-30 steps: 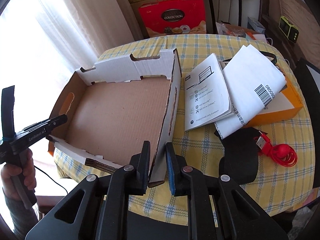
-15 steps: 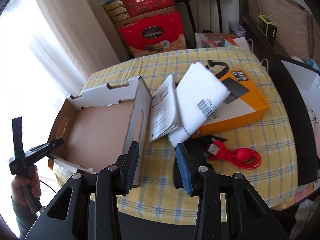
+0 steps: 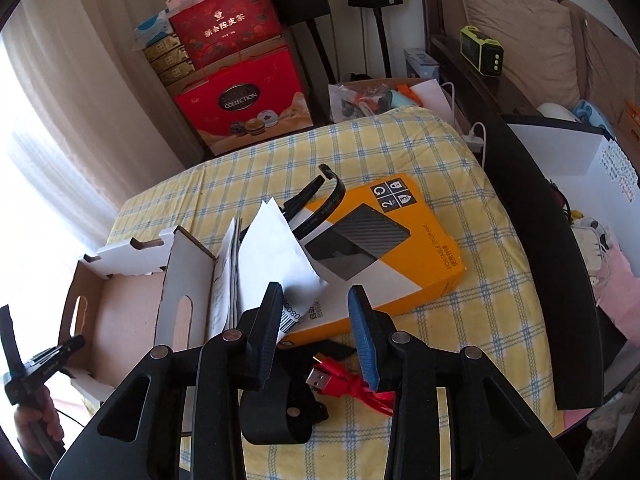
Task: Organize objects
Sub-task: 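Grasp the white barcode sheet on the table with the right tool, then carry the white sheet into the cardboard box and open the right tool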
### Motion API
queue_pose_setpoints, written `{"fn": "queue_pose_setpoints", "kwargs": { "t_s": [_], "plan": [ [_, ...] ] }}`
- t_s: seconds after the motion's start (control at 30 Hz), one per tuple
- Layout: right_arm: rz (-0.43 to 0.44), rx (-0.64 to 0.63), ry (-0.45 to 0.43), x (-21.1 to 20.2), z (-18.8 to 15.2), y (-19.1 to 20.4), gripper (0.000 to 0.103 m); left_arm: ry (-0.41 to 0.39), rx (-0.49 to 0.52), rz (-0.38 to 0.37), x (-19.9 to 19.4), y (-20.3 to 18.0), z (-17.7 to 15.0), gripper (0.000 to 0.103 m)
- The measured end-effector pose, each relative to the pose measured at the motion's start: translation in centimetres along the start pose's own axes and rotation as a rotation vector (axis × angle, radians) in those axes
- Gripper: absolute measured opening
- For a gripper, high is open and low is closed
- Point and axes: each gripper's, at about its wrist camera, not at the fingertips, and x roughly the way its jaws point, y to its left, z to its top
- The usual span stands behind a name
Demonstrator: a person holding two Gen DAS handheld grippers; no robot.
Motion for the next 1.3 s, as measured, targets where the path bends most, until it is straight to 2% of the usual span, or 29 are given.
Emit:
{"fn": "queue_pose_setpoints", "kwargs": {
  "t_s": [0.17, 0.37, 0.53, 0.93, 1.13, 1.3],
  "plan": [
    [0.070, 0.026, 0.029, 1.1, 0.0, -0.1, 0.030, 0.001, 0.005, 0.007, 0.1, -0.1, 0.0, 0.004],
    [0.154, 0.029, 0.053, 1.6, -0.3, 0.4, 0.013, 0.001, 0.010, 0.011, 0.1, -0.2, 0.0, 0.004],
    [0.170, 0.005, 0.025, 1.0, -0.5, 1.2, 0.006, 0.001, 0.011, 0.011, 0.1, -0.2, 0.0, 0.004],
    [0.234, -0.009, -0.038, -3.6, 1.4, 2.4, 0.003, 0.002, 0.010, 0.008, 0.1, -0.3, 0.0, 0.004],
    [0.263, -0.052, -0.068, -6.0, 2.0, 4.5, 0.003, 0.002, 0.007, 0.006, 0.0, -0.4, 0.0, 0.004],
    [0.323, -0.086, -0.074, -7.0, 2.1, 6.9, 0.003, 0.003, 0.007, 0.006, 0.0, -0.4, 0.0, 0.004]
  ]
}}
